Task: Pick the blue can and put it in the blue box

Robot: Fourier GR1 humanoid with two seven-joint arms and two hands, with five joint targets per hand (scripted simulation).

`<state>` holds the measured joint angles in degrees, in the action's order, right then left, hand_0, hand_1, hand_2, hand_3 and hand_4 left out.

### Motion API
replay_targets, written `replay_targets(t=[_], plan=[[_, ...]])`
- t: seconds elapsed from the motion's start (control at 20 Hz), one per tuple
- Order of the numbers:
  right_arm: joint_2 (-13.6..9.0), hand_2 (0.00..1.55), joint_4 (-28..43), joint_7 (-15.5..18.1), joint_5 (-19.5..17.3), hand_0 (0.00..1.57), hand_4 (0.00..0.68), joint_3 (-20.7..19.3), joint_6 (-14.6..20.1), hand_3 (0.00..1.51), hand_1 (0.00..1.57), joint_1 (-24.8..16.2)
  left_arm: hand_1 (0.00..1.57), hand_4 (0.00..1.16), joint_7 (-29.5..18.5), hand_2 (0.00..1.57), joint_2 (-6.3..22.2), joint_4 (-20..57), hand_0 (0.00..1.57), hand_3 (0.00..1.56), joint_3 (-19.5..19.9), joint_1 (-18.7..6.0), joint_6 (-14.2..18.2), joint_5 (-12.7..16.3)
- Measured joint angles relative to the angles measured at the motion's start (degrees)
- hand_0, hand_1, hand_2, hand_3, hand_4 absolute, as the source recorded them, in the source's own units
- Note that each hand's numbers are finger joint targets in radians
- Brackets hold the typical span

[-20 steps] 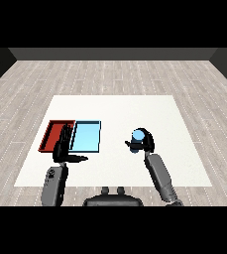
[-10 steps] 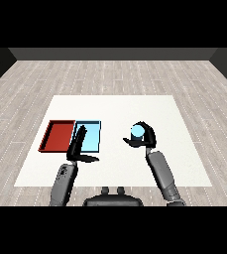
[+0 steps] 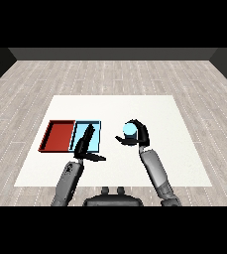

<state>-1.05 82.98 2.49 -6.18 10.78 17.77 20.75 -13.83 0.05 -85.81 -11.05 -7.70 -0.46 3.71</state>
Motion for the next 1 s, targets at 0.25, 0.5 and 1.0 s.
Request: replay_targets(t=[0.25, 0.5, 1.0], plan=[[-0.1, 1.46, 1.9, -1.1, -1.2, 1.46, 0.608, 0.4, -1.4, 1.40, 1.46, -0.3, 0.00, 0.00, 1.2, 0.00, 0.0, 3.1, 0.00, 0.00, -3.6, -2.0, 2.3, 2.5], [0.7, 1.47, 1.2, -1.5, -1.5, 1.49, 0.620, 2.6, 0.3, 1.40, 1.49, 1.1, 0.00, 0.00, 1.4, 0.00, 0.0, 4.7, 0.00, 0.00, -5.6, -2.4, 3.4, 3.2], [0.9, 1.47, 3.2, -2.2, -2.6, 1.48, 0.606, 3.2, -1.7, 1.40, 1.48, 1.2, 0.00, 0.00, -0.5, 0.00, 0.0, 10.7, 0.00, 0.00, -8.9, -5.9, 7.5, 6.7]])
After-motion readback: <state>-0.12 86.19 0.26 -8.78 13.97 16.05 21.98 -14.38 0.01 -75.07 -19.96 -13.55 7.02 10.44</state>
